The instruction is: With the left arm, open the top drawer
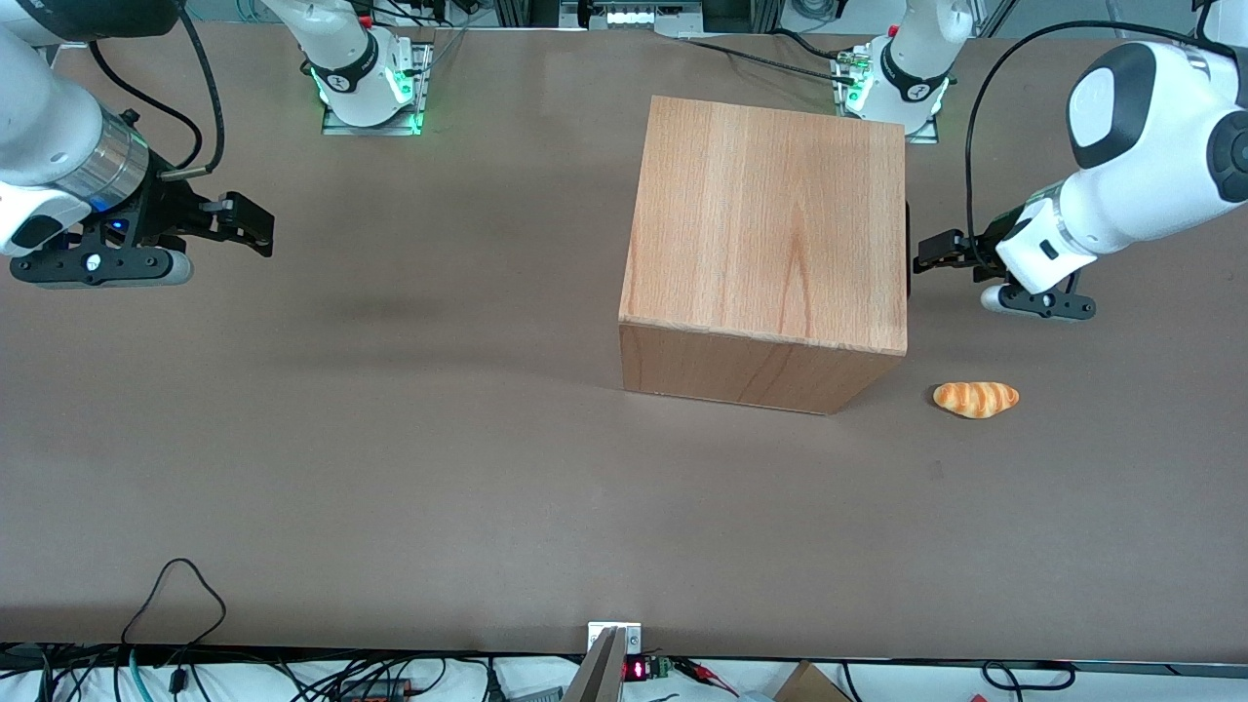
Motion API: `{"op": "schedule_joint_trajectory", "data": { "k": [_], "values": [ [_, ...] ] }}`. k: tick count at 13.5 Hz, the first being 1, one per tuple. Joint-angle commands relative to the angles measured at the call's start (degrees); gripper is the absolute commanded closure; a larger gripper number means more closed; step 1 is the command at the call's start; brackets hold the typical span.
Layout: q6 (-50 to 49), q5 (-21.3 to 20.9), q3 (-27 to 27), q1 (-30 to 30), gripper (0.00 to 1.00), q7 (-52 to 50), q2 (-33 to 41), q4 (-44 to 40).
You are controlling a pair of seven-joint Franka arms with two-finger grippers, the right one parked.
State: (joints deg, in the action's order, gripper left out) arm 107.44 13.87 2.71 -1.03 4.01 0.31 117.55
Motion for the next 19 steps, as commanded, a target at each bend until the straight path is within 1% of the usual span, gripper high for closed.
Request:
{"op": "schedule_joint_trajectory", "data": {
  "k": [1,5,12,15,17,19],
  "values": [
    [1.2,2.0,0.0,0.0,0.00,2.8,0.0,1.2],
    [1.5,3.3,0.0,0.0,0.00,4.4,-0.5,1.9],
    [2.2,3.4,-0.1,0.8,0.00,7.1,-1.4,2.8],
    [2.1,2.5,-0.3,1.3,0.00,7.1,-1.7,2.8],
    [2.1,2.1,-0.3,2.9,0.00,7.9,-1.7,2.8],
    [1.9,-0.3,-0.3,4.5,0.00,8.3,-1.6,2.7]
  ]
}}
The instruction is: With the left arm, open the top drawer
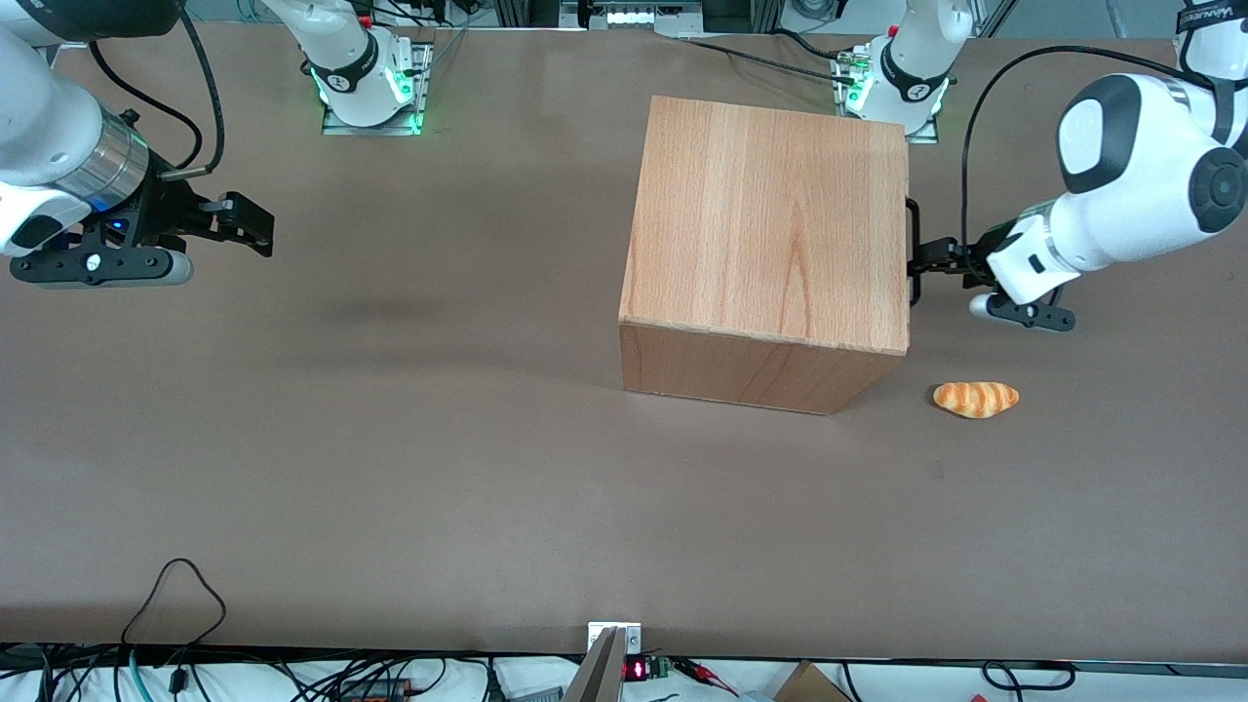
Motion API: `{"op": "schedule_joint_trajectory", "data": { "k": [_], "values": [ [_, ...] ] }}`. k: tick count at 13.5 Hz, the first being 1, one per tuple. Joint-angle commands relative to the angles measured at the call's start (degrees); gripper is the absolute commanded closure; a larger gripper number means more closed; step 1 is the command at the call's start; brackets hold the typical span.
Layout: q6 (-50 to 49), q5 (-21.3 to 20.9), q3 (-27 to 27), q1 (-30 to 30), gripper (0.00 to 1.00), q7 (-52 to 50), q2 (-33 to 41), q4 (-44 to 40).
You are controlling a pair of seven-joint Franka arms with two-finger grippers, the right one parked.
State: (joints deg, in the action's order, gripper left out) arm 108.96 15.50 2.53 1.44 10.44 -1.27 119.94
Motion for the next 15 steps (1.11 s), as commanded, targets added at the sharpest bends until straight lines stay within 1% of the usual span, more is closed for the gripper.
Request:
{"op": "schedule_joint_trajectory", "data": {
  "k": [1,3,9,12,15],
  "values": [
    [0.4,-2.8,-0.2,2.6,0.00,2.0,0.0,0.3],
    [0.4,-4.3,-0.1,4.2,0.00,2.0,-0.2,0.2],
    [0.1,-4.4,-0.3,9.7,0.00,4.4,-0.5,-0.1],
    [0.2,-6.3,-0.3,11.6,0.00,4.4,-0.5,-0.2],
    [0.4,-6.5,-0.3,13.7,0.00,4.4,-0.5,-0.4]
  ]
}}
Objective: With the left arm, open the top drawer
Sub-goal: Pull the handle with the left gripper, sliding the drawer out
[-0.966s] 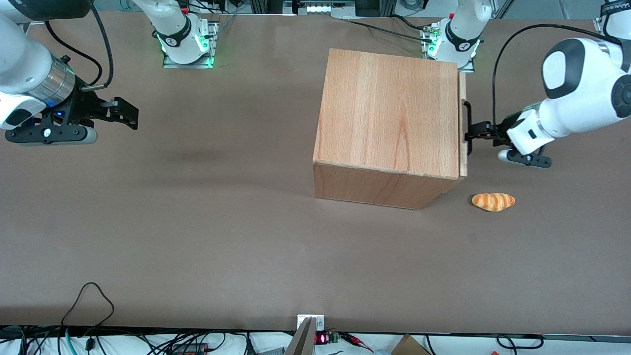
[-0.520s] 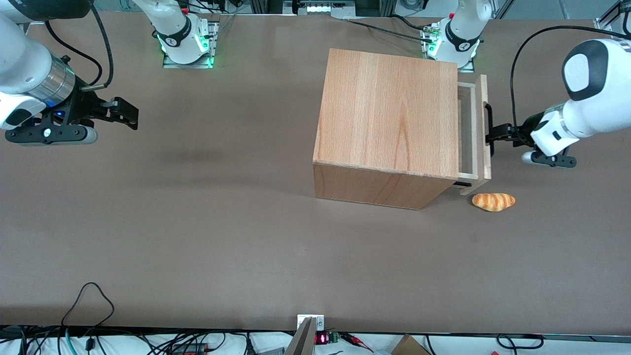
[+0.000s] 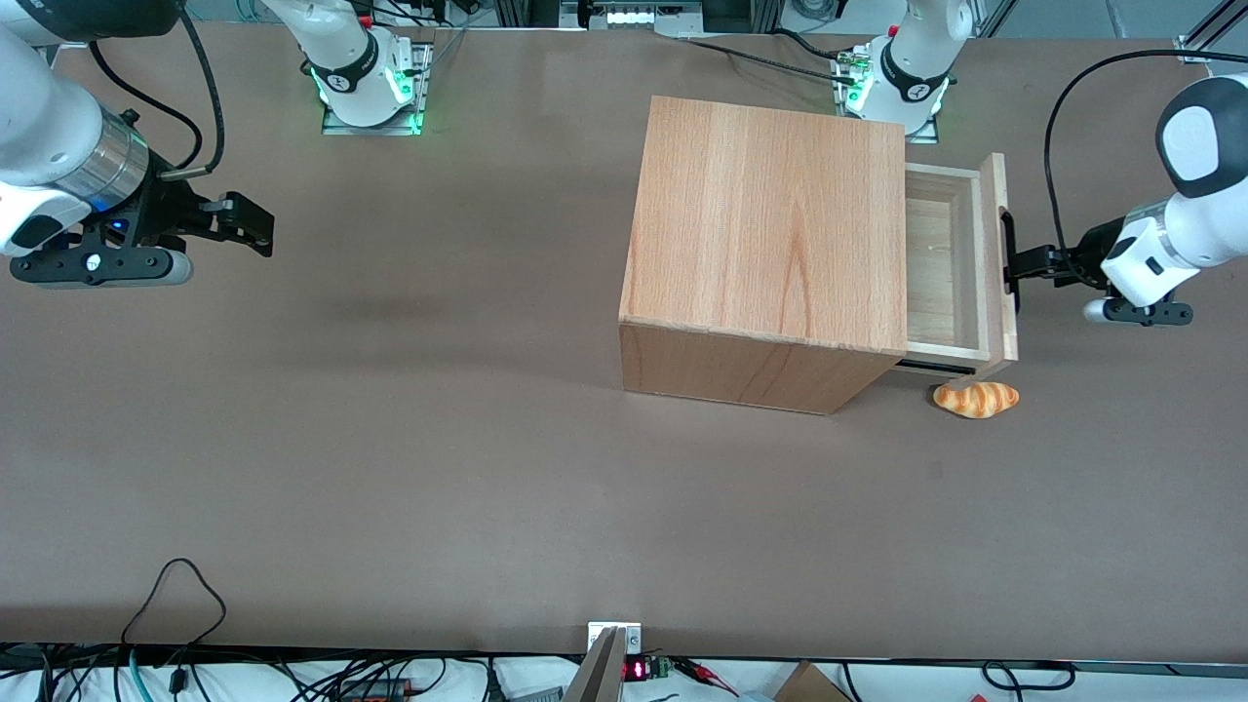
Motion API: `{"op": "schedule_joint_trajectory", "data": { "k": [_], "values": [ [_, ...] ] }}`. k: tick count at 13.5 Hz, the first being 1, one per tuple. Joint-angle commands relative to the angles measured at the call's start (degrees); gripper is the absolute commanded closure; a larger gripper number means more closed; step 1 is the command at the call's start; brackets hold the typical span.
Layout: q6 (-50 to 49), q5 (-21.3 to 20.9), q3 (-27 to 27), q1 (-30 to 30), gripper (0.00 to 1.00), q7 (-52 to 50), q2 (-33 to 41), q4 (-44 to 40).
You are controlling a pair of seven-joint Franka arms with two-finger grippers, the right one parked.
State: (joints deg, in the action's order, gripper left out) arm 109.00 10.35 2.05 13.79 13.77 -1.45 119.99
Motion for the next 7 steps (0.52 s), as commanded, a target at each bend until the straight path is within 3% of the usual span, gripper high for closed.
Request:
{"op": "schedule_joint_trajectory", "data": {
  "k": [1,7],
  "values": [
    [0.5,-1.3,0.1,1.6,0.00,1.1,-0.3,-0.5],
    [0.9,-3.8,0.1,4.3,0.00,1.1,-1.0,-0.8]
  ]
}}
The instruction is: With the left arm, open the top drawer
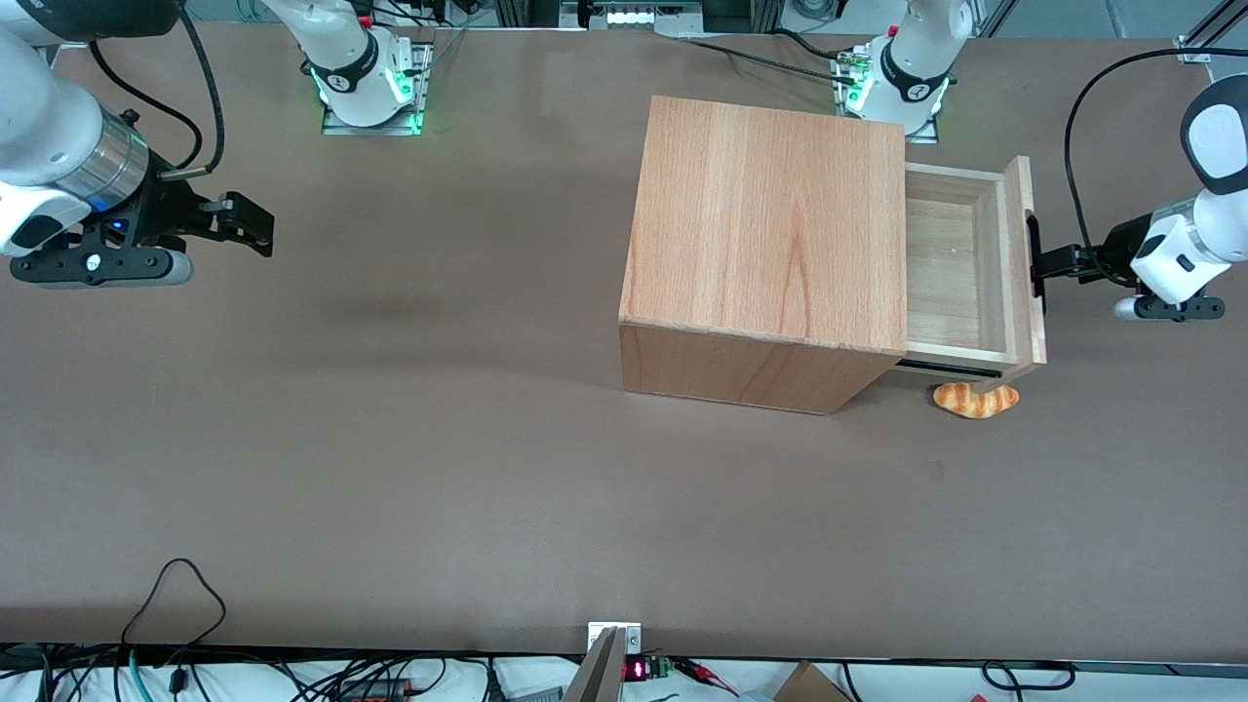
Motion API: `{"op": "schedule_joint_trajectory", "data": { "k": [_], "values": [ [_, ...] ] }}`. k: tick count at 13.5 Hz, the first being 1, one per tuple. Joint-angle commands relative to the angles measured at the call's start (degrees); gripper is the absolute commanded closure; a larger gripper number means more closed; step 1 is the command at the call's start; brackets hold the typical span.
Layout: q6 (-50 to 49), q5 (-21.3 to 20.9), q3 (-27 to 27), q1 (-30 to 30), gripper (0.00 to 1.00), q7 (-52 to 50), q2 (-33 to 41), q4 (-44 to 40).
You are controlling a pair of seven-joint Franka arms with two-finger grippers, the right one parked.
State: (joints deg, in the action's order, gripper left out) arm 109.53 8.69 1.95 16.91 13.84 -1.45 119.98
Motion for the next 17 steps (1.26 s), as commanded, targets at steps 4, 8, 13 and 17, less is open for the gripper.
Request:
{"op": "schedule_joint_trajectory", "data": {
  "k": [4,8,13,17],
  "values": [
    [1.1,-2.2,0.2,2.9,0.00,1.0,-1.7,-1.4],
    [1.1,-2.3,0.2,4.4,0.00,1.8,-2.2,-2.4],
    [0.4,-2.3,0.2,5.6,0.00,2.3,-2.8,-4.9],
    [-2.1,-2.2,0.2,5.6,0.00,1.9,-2.6,-7.8]
  ]
}}
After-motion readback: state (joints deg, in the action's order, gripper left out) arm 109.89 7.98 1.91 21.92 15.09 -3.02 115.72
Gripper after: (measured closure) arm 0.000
